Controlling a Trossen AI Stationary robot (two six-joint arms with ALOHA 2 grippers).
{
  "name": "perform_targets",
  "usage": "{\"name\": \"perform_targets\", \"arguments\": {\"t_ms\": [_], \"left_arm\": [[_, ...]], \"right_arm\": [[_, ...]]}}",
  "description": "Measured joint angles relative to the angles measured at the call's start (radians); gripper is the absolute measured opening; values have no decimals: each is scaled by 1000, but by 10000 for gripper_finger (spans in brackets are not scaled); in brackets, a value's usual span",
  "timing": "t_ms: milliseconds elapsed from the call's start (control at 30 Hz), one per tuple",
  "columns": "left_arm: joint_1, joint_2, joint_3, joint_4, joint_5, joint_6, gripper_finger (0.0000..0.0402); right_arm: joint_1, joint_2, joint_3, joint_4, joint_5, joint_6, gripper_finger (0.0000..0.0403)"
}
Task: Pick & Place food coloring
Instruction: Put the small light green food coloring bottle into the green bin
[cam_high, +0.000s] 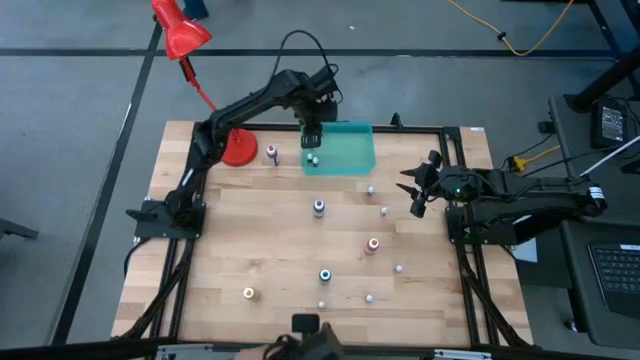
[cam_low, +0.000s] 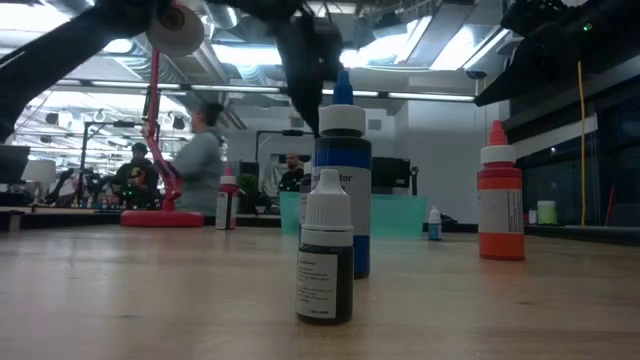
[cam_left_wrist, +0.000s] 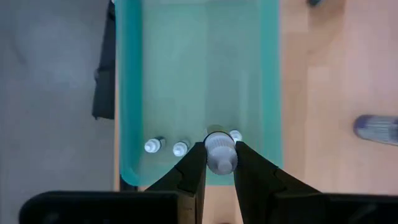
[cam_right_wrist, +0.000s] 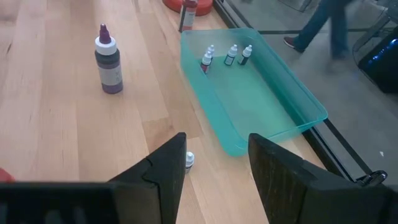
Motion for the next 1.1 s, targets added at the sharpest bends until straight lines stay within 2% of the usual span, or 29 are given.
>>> {"name": "perform_targets", "arguments": {"t_ms": [533, 1100], "left_arm": [[38, 189, -1, 60, -4, 18, 58], [41, 248, -1, 125, -6, -6, 58]], "right_arm": [[0, 0, 0, 0, 0, -4, 175], [0, 0, 0, -12, 0, -7, 175]]}}
